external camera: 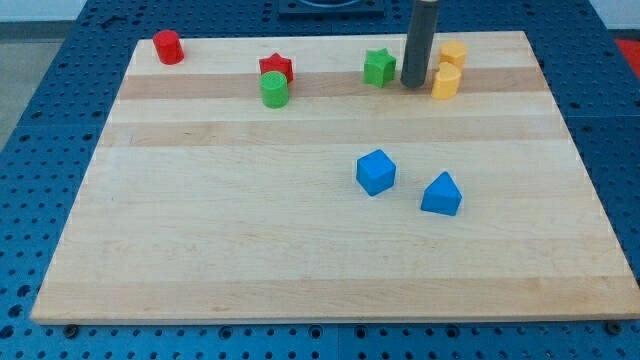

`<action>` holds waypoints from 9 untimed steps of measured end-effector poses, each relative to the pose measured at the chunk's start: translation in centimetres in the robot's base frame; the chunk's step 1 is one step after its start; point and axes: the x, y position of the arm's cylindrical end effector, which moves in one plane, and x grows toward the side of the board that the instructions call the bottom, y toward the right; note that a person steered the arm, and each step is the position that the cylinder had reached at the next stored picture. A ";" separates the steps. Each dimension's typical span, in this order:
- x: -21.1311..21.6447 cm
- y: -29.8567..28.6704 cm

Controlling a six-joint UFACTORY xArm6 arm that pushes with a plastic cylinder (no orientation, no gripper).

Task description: Move the yellow heart closer to the yellow hexagon

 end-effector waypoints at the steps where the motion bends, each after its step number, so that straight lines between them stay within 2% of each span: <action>1: 1.3 0.0; 9: 2.0 3.0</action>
